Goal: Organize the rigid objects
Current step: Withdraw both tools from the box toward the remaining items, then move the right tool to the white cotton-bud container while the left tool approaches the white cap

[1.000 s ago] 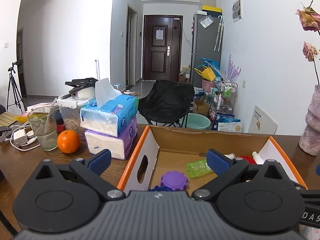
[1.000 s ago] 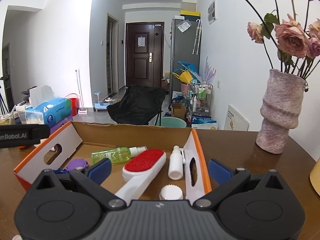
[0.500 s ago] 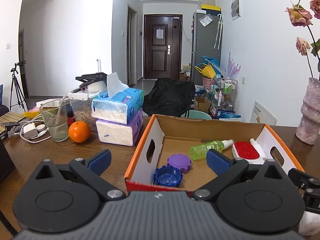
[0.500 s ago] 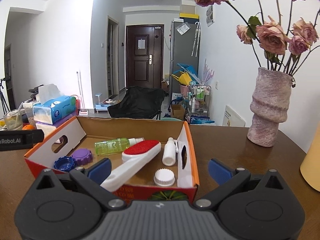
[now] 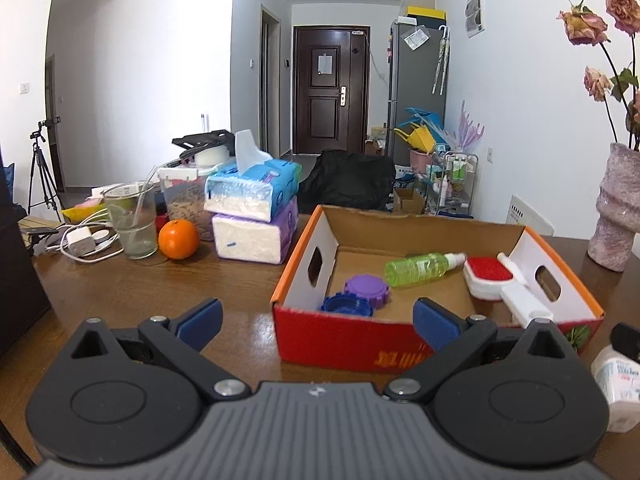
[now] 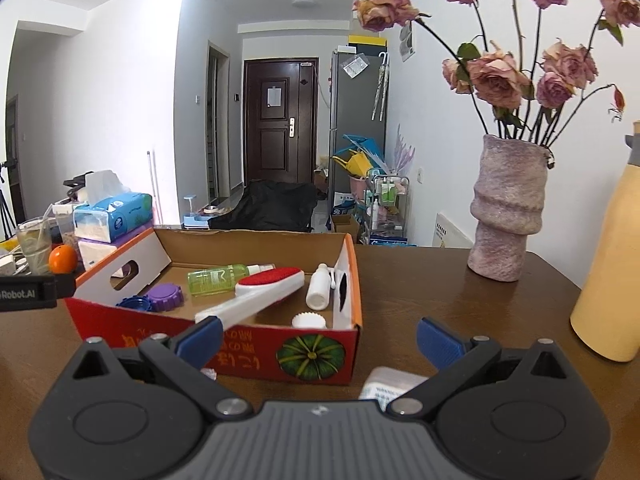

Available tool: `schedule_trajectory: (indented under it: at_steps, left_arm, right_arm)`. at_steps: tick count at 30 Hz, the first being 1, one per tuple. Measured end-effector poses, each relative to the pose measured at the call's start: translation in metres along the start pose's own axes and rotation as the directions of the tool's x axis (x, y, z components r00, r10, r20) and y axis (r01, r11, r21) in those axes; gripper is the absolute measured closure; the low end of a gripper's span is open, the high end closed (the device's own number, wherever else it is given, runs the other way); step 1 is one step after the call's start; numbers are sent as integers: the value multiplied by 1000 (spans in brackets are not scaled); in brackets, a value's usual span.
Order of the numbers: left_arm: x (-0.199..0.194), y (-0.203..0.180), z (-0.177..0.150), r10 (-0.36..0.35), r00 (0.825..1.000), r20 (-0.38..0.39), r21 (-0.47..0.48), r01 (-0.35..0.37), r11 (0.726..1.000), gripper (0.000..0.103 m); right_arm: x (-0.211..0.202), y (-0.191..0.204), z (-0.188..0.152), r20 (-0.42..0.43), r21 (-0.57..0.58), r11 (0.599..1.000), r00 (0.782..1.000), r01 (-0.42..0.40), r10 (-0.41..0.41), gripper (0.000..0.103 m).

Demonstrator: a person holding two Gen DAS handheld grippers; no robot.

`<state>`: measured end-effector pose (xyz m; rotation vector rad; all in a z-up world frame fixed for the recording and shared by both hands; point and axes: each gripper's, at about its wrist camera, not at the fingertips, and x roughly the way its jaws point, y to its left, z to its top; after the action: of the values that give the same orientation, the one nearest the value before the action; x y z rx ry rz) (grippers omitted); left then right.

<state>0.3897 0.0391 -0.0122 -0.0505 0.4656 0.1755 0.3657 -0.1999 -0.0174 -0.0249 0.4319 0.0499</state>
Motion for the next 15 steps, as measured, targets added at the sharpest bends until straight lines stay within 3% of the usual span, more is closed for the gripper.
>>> schedule_trajectory:
  at_steps: [15]
  left_arm:
    - [-32, 5, -38, 5, 1000, -15, -3, -6, 1000, 0]
  right_arm:
    - [-40, -12, -36, 14, 13, 1000, 1000, 19, -19, 0]
